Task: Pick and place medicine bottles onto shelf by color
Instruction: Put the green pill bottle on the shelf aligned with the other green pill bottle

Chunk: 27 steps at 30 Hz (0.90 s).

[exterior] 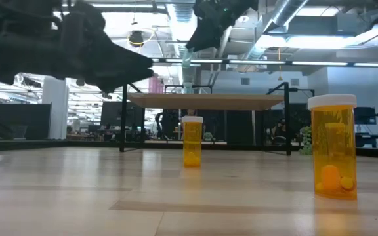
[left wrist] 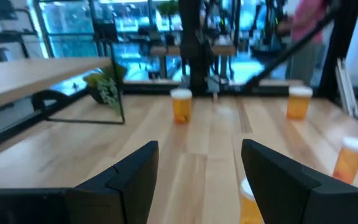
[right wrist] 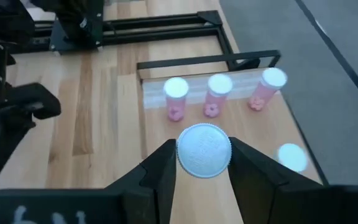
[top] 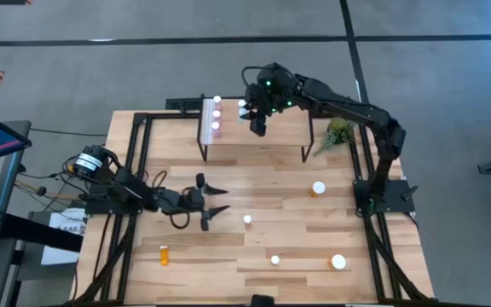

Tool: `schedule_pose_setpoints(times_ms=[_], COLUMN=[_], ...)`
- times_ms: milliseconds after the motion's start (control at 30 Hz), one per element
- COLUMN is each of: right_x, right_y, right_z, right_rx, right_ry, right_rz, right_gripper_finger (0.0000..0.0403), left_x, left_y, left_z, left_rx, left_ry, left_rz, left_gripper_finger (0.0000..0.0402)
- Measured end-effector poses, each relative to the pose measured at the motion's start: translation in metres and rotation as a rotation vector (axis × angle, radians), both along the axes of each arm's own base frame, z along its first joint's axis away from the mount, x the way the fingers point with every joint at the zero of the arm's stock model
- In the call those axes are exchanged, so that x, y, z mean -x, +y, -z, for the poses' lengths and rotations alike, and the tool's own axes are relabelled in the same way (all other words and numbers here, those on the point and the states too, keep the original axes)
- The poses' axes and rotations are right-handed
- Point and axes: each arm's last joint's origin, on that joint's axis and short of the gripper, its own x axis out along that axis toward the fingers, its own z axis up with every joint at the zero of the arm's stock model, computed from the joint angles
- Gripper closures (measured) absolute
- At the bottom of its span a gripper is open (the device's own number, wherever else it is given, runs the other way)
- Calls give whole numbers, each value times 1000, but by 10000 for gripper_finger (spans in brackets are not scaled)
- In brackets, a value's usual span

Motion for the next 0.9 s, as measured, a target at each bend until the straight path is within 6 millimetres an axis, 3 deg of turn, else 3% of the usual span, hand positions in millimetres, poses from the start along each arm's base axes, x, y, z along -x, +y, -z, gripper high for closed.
schedule_pose_setpoints(times_ms=[167,633,900], right_x=[3,8,-15], right_y=[-9,-16,-24], right_z=[-1,0,32], right_rx=[1,-28,-67], right_ry=[-19,-9,35], right_rz=[20,51,30], right_gripper_finger=[242,240,240], left_x=[11,12,12], left_y=[4,4,3], left_z=[0,-6,-5], left_rx=[30,36,48], left_ry=[-52,-118,-108], left_rz=[-6,-10,8], left_gripper_finger=[180,180,180])
